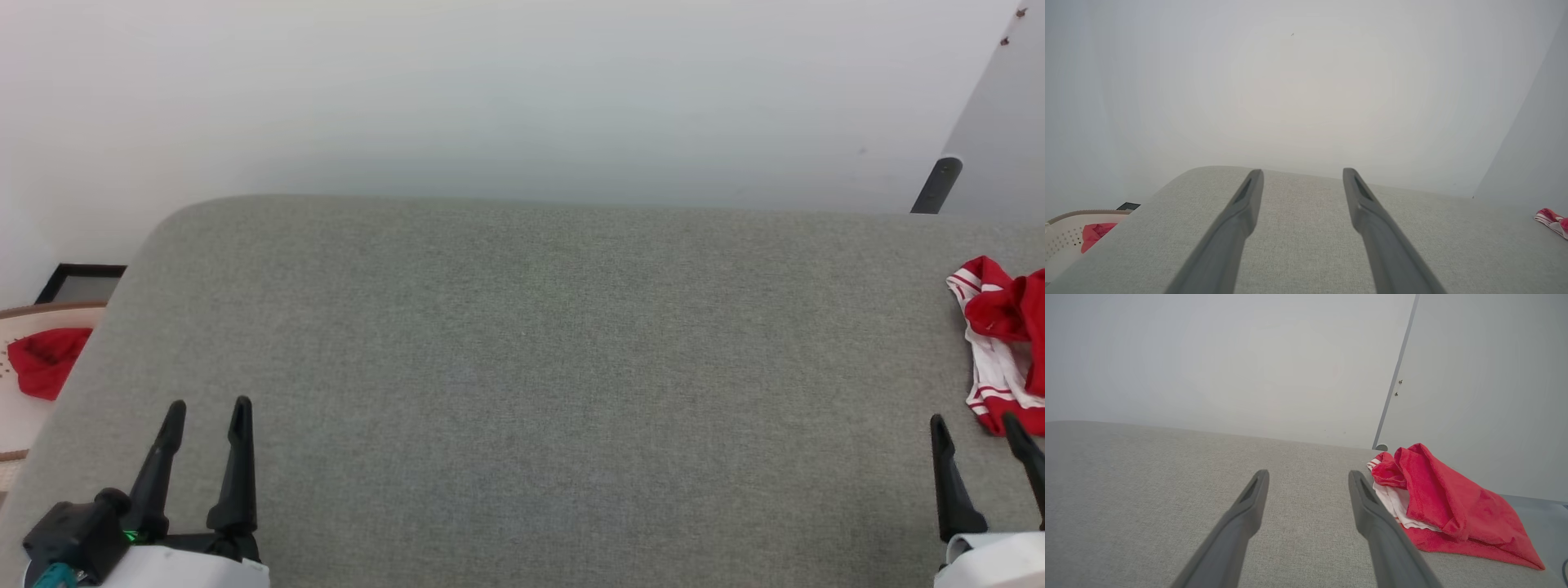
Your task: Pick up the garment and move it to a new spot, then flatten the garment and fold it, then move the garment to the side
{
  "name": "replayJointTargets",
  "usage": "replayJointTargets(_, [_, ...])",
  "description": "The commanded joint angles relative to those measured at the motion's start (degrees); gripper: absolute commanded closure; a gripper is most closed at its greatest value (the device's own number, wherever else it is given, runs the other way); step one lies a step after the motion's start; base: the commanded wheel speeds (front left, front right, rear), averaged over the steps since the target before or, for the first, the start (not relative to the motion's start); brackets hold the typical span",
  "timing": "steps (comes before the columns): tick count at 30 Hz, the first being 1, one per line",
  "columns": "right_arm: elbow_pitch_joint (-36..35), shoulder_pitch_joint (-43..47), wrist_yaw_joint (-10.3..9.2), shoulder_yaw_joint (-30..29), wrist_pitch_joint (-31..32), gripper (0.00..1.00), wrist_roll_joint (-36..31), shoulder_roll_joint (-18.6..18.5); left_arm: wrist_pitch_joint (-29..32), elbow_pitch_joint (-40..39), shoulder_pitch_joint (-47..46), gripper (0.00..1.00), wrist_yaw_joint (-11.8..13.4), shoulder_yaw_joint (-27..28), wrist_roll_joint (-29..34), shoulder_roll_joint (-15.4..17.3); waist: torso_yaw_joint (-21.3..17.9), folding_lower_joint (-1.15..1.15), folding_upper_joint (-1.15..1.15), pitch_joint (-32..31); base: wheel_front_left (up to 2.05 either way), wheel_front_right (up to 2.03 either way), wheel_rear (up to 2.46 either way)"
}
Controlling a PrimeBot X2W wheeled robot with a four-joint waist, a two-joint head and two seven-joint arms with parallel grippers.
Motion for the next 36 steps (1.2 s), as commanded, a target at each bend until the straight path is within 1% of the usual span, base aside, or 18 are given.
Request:
replayJointTargets(1, [-0.30, 1.02, -0.07, -0.19, -0.06, 0.00, -0.05, 0.51, -0.20, -0.06, 0.52, 0.00, -0.16, 0.16, 0.40, -0.07, 0.26, 0.00, 0.00, -0.13, 0.00, 0.00, 0.00])
replayJointTargets(29, [-1.41, 2.73, -0.07, 1.43, 0.87, 0.00, 0.75, 1.22, -0.20, 0.96, 1.42, 0.00, -0.16, -0.61, -1.65, -0.02, 0.82, 0.00, 0.00, -0.04, 0.00, 0.00, 0.00])
replayJointTargets(30, [-1.34, 1.92, 0.01, 1.33, 0.60, 1.00, 0.56, 1.14, -0.01, 0.99, 0.79, 1.00, -0.01, -0.57, -1.77, -0.16, 0.83, 0.00, 0.00, -0.04, 0.00, 0.00, 0.00])
replayJointTargets(36, [1.99, 2.80, 0.01, 1.57, 0.63, 1.00, 0.74, 2.48, 0.42, 4.29, 2.64, 1.00, 0.01, -1.34, -2.18, -2.44, 0.84, 0.00, 0.00, -0.05, 0.00, 0.00, 0.00])
